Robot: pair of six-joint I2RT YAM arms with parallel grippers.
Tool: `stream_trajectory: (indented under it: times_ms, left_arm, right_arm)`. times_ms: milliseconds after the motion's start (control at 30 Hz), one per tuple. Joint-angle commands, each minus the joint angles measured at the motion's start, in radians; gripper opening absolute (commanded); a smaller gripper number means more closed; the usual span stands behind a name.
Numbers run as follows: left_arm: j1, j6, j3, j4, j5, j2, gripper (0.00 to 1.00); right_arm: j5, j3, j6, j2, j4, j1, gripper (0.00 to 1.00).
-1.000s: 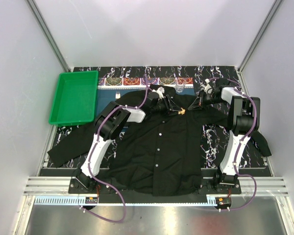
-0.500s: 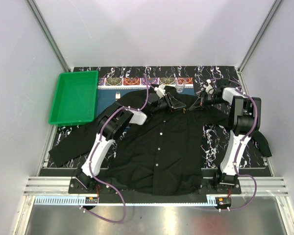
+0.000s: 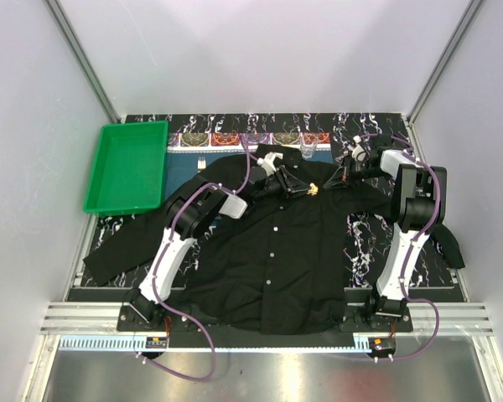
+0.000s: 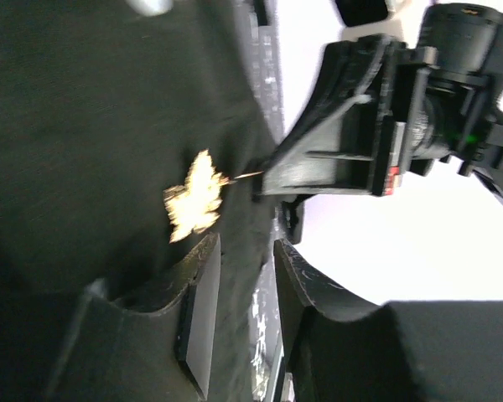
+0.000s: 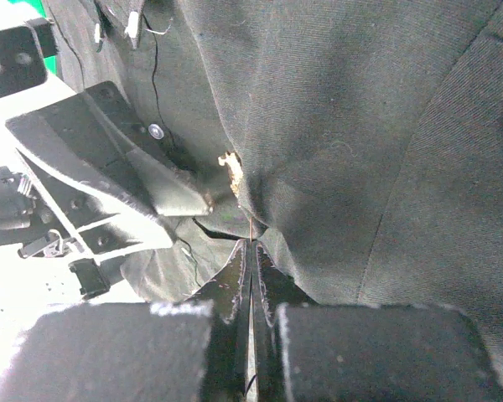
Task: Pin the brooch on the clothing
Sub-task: Pin the brooch to the clothes.
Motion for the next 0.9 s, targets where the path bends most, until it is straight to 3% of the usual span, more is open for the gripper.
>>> stream_trajectory:
  times_ms: [0, 33, 133, 500, 867]
  left_arm:
    - [0.025, 0.106, -0.073, -0.093, -0.083, -0.146, 0.4]
    - [0.025, 0.151, -0.064, -0.215, -0.091, -0.181, 0.42]
    - [0.025, 0.203, -0.03, -0.349, -0.1, -0.192, 0.45]
    - [0.006, 0.249, 0.065, -0.466, -0.131, -0.143, 0.45]
    - [-0.021, 0.229, 0.104, -0.475, -0.111, -0.114, 0.32]
  right_arm:
    - [0.001, -0.006, 0.011, -0.023, 0.009, 0.004, 0.0]
    - [0.004, -0.006, 0.011, -0.02, 0.007, 0.004, 0.0]
    - [0.03, -0.005, 0.013, -0.014, 0.007, 0.004, 0.0]
    - [0.147, 0.012, 0.011, -0.005, -0.01, 0.005, 0.0]
    - [0.19, 0.017, -0.007, 0.019, -0.039, 0.016, 0.0]
